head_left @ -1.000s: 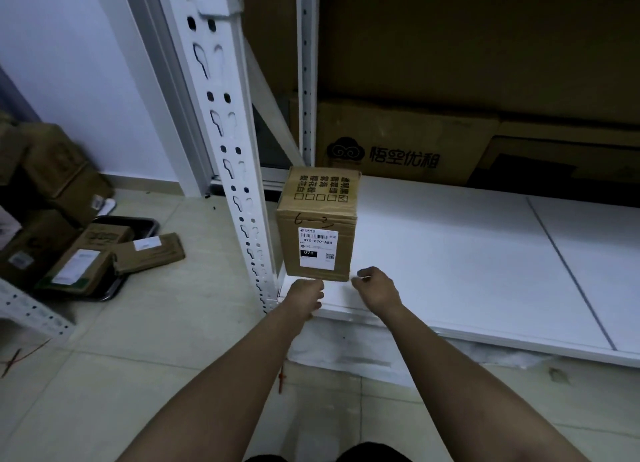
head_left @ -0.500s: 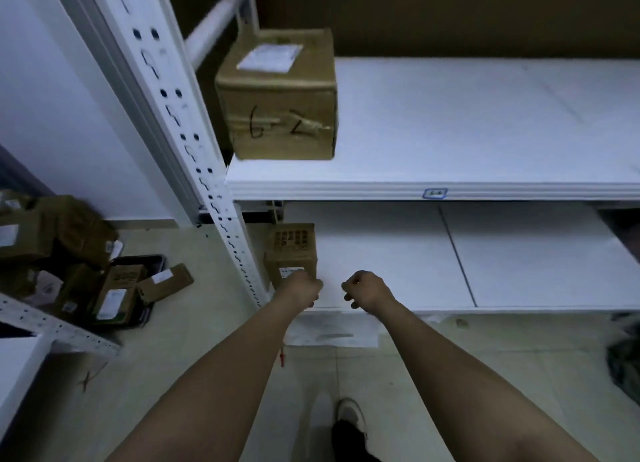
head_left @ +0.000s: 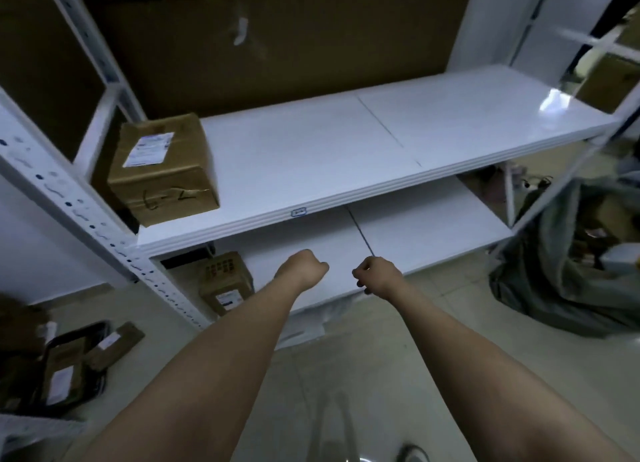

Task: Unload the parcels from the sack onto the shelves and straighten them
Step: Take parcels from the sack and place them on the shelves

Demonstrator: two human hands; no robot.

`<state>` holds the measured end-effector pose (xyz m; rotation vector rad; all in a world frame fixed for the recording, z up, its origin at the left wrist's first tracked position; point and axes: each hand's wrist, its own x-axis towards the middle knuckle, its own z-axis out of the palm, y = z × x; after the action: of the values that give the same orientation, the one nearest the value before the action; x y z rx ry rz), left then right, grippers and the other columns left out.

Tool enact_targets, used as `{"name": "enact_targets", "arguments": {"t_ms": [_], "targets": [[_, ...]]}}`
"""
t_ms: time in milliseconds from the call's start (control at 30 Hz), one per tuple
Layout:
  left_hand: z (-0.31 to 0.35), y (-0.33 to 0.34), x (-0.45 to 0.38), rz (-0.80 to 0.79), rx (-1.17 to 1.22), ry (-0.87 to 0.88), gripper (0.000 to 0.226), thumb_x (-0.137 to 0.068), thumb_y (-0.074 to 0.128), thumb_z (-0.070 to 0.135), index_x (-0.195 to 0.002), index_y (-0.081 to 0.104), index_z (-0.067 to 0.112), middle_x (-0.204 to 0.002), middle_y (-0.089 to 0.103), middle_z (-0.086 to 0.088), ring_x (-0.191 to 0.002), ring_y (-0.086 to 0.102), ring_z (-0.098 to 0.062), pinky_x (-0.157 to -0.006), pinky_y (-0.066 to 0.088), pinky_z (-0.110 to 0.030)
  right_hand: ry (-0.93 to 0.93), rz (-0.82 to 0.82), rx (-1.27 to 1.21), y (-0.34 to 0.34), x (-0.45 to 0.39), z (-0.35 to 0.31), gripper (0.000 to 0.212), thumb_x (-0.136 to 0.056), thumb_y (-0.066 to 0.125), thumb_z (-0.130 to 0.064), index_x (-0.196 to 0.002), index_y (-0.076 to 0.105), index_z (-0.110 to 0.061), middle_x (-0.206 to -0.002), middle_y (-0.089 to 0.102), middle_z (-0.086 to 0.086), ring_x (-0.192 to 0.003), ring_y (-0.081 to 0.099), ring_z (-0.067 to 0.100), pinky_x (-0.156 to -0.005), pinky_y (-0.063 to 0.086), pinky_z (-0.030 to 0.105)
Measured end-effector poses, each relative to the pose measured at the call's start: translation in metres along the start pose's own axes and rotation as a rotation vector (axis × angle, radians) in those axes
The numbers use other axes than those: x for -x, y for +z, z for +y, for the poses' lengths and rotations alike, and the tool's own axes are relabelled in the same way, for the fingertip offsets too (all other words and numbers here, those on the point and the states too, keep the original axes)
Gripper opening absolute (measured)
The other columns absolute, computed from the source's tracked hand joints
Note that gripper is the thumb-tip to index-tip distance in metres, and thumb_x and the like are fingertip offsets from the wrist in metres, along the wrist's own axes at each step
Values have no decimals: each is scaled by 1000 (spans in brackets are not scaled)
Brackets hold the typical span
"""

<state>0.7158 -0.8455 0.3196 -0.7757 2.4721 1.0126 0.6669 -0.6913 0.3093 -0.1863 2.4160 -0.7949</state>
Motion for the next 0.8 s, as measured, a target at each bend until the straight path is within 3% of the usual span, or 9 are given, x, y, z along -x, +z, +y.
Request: {"name": "enact_targets", "arguments": {"t_ms": [133, 233, 333, 433, 533, 633, 800], "targets": [[73, 48, -7, -44, -32, 55, 25, -92, 45, 28, -94, 55, 5, -107, 63, -13, -99, 62, -29, -74, 42, -30, 36, 40, -27, -60, -6, 64, 27, -91, 48, -16, -103, 62, 4, -105, 71, 17, -91, 67, 33, -84, 51, 36], [122, 87, -15, -82, -34, 77, 24, -93, 46, 29, -91, 55, 6, -111, 63, -15, -95, 61, -28, -73, 40, -31, 56, 56, -40, -104, -12, 109, 21, -91, 49, -17, -90, 60, 2, -105, 69, 22, -84, 65, 32, -91, 52, 46], [184, 140, -26, -116, -23, 93, 28, -93, 46, 28, -101, 57, 3, -112, 63, -16, -96, 62, -29, -80, 47, -35, 100, 76, -60, -159, -21, 171, 19, -91, 50, -15, -77, 56, -4, -104, 69, 24, -83, 64, 34, -91, 52, 48], [236, 183, -33, -164, -23, 116, 31, -92, 47, 27, -105, 57, 2, -110, 65, -16, -97, 64, -31, -85, 49, -35, 152, 88, -79, -202, -23, 222, 21, -92, 51, -18, -92, 63, -1, -100, 70, 21, -90, 67, 36, -89, 53, 46], [287, 218, -44, -197, -46, 165, 34, -92, 47, 29, -108, 57, 1, -108, 65, -15, -99, 64, -31, -89, 49, -37, 209, 112, -92, -242, -25, 267, 24, -93, 52, -22, -98, 65, -2, -100, 72, 16, -81, 66, 29, -86, 54, 39], [340, 250, -61, -240, -82, 224, 30, -92, 47, 29, -101, 58, 2, -104, 66, -15, -96, 63, -31, -84, 50, -35, 257, 143, -105, -279, -32, 307, 27, -94, 51, -25, -104, 64, -4, -102, 71, 13, -90, 68, 30, -90, 53, 41], [413, 299, -96, -284, -182, 277, 29, -89, 46, 32, -89, 56, 6, -85, 62, -12, -70, 55, -23, -65, 41, -28, 316, 164, -111, -333, -57, 364, 27, -96, 50, -26, -100, 64, -3, -101, 68, 13, -95, 65, 31, -92, 52, 45]]}}
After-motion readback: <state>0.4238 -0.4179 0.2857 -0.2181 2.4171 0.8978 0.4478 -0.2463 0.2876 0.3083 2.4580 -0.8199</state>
